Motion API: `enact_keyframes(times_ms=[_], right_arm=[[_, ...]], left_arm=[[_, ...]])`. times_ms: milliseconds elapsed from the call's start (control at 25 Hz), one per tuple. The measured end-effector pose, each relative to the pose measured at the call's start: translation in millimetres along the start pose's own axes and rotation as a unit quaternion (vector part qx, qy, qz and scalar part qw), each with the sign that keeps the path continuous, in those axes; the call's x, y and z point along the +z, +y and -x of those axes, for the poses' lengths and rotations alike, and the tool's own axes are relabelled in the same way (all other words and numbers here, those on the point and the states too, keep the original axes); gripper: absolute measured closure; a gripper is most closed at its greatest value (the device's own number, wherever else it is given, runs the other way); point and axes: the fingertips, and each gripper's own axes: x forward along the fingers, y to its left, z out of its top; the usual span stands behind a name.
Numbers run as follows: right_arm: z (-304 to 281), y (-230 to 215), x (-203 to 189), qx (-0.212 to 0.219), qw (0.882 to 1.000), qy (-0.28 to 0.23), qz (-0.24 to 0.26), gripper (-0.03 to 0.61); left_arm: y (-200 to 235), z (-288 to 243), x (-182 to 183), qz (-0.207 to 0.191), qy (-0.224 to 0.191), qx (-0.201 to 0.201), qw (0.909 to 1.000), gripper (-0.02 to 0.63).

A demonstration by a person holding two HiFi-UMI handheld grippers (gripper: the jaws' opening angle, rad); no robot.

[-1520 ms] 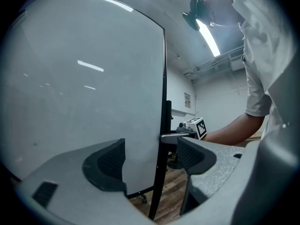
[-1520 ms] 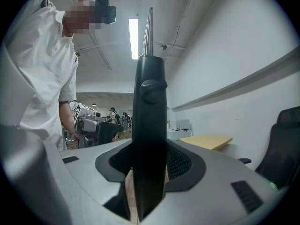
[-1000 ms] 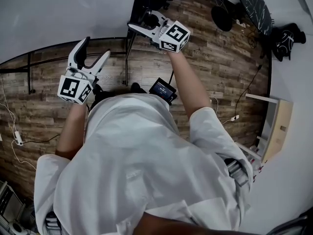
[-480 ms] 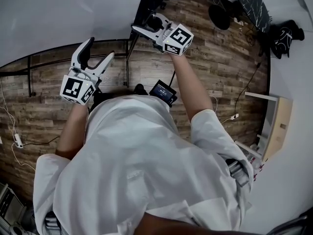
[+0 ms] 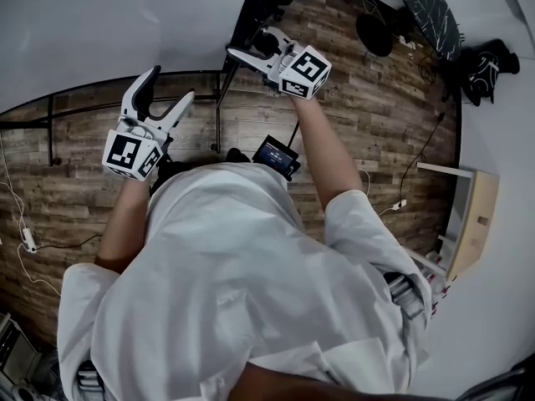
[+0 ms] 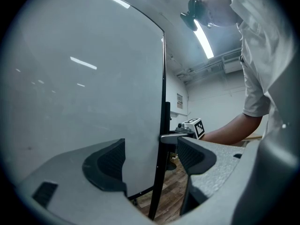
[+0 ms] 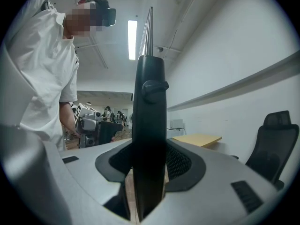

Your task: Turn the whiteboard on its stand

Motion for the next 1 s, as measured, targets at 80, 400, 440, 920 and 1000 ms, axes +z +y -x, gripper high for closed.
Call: enact_keyframes(times_ms=[80, 400, 440, 920, 1000], right_arm=[[4, -2, -1, -0.001, 1.0, 0.001, 0.001, 0.399], [19, -10, 0, -0.008, 1.0, 0.001, -0.001, 0.399], [22, -10, 0, -0.009, 1.0, 0.0, -0.002, 0.399], [39, -9, -2, -0.012, 1.0, -0.002, 0.002, 0.398], [39, -10, -3, -0.011, 1.0, 0.0, 0.002, 0.399]], left_arm=[[-2, -2, -2, 0.001, 0.0, 0.001, 1.0, 0.258], [-20, -23, -8, 0.006, 0.006, -0.019, 0.9998, 0.258], [-24, -26, -8, 0.006, 0.006, -0.023, 0.9997, 0.259], [-46, -49, -12, 0.002, 0.01, -0.049, 0.9988, 0.258], [-45, -50, -12, -0.001, 0.009, -0.048, 0.9988, 0.259]])
